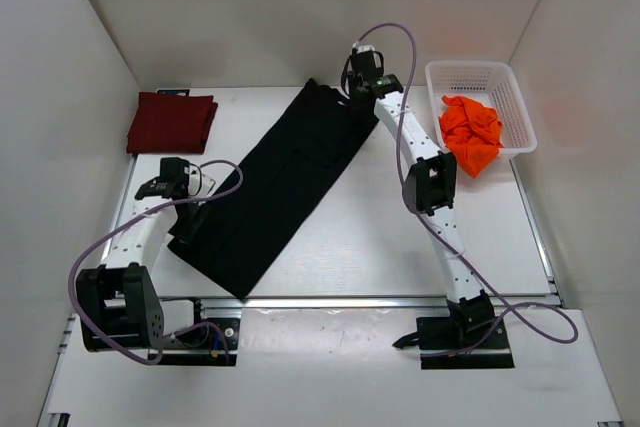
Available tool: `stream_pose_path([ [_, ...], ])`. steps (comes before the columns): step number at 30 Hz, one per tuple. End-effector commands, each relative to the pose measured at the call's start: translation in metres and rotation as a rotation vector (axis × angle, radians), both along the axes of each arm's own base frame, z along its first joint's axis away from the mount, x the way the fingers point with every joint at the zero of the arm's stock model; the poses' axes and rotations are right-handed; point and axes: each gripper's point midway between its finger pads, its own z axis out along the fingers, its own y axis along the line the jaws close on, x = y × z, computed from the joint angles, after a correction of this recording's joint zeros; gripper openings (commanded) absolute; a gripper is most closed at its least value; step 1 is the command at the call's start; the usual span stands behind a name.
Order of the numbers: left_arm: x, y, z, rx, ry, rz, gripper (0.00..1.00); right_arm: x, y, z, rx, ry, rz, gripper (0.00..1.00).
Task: Fold and stack the t-shirts
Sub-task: Rotate the tshirt 90 degrees
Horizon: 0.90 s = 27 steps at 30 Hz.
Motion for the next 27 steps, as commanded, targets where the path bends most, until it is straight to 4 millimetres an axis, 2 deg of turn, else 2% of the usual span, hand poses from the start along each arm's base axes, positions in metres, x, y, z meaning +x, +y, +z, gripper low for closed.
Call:
stream_pose_path([
  [1, -0.014, 0.006, 0.001, 0.003, -0.014, 0.08, 0.74, -0.013, -0.007, 0.169, 0.007, -0.301, -0.067, 0.28],
  [2, -0.015, 0.011, -0.001, 0.026, -0.028, 0.093, 0.75, -0.033, 0.001, 0.193, 0.013, -0.314, -0.06, 0.29],
  [3, -0.012, 0.013, -0.001, 0.029, -0.056, 0.125, 0.75, -0.047, 0.012, 0.206, 0.008, -0.329, -0.07, 0.31],
  [4, -0.01, 0.014, 0.002, 0.029, -0.087, 0.16, 0.75, -0.065, 0.013, 0.219, -0.016, -0.329, -0.075, 0.32],
  [5, -0.005, 0.017, 0.006, 0.033, -0.121, 0.186, 0.76, -0.092, 0.031, 0.237, -0.023, -0.34, -0.035, 0.34],
  [6, -0.001, 0.019, 0.011, 0.021, -0.163, 0.235, 0.75, -0.115, 0.054, 0.245, -0.038, -0.352, -0.008, 0.38],
  [7, 0.003, 0.019, 0.014, 0.0, -0.209, 0.288, 0.75, -0.136, 0.061, 0.247, -0.064, -0.34, 0.012, 0.43],
  [8, 0.004, 0.019, 0.018, -0.002, -0.239, 0.308, 0.74, -0.172, 0.086, 0.242, -0.079, -0.307, 0.086, 0.45],
  [9, 0.006, 0.019, 0.024, -0.019, -0.29, 0.359, 0.74, -0.206, 0.106, 0.219, -0.095, -0.251, 0.133, 0.48],
  [10, 0.007, 0.013, 0.026, -0.018, -0.32, 0.383, 0.74, -0.227, 0.115, 0.212, -0.046, -0.221, 0.125, 0.49],
  [11, 0.007, 0.015, 0.034, 0.013, -0.356, 0.407, 0.74, -0.265, 0.123, 0.188, -0.046, -0.156, 0.167, 0.49],
  [12, 0.011, 0.001, 0.038, 0.007, -0.391, 0.39, 0.74, -0.305, 0.129, 0.167, 0.049, -0.082, 0.143, 0.47],
  [13, 0.013, -0.008, 0.04, 0.01, -0.421, 0.395, 0.74, -0.329, 0.137, 0.154, 0.185, -0.014, 0.073, 0.44],
  [14, 0.016, -0.022, 0.047, -0.031, -0.458, 0.374, 0.75, -0.361, 0.142, 0.135, 0.332, 0.048, 0.012, 0.41],
  [15, 0.019, -0.029, 0.057, -0.066, -0.498, 0.364, 0.77, -0.39, 0.145, 0.114, 0.424, 0.075, 0.018, 0.4],
  [16, 0.02, -0.041, 0.06, -0.112, -0.512, 0.36, 0.78, -0.405, 0.152, 0.105, 0.54, 0.101, -0.038, 0.36],
  [17, 0.021, -0.049, 0.069, -0.151, -0.546, 0.352, 0.79, -0.432, 0.164, 0.089, 0.666, 0.125, -0.023, 0.38],
  [18, 0.021, -0.051, 0.08, -0.178, -0.586, 0.369, 0.79, -0.446, 0.172, 0.07, 0.72, 0.169, -0.01, 0.41],
  [19, 0.02, -0.053, 0.083, -0.211, -0.599, 0.402, 0.79, -0.457, 0.179, 0.057, 0.754, 0.238, -0.031, 0.43],
  [20, 0.019, -0.055, 0.09, -0.25, -0.625, 0.414, 0.8, -0.467, 0.188, 0.039, 0.725, 0.275, -0.029, 0.44],
  [21, 0.018, -0.057, 0.1, -0.279, -0.648, 0.417, 0.8, -0.476, 0.203, 0.029, 0.696, 0.313, -0.015, 0.46],
  [24, 0.011, -0.064, 0.11, -0.351, -0.662, 0.414, 0.8, -0.481, 0.24, 0.013, 0.661, 0.366, -0.009, 0.48],
  [25, 0.008, -0.061, 0.114, -0.363, -0.687, 0.425, 0.8, -0.486, 0.249, 0.007, 0.655, 0.391, -0.015, 0.48],
  [26, 0.006, -0.058, 0.116, -0.354, -0.699, 0.426, 0.81, -0.486, 0.259, 0.012, 0.684, 0.404, -0.024, 0.49],
  [27, 0.003, -0.057, 0.118, -0.352, -0.71, 0.428, 0.81, -0.488, 0.268, 0.008, 0.686, 0.413, -0.022, 0.49],
])
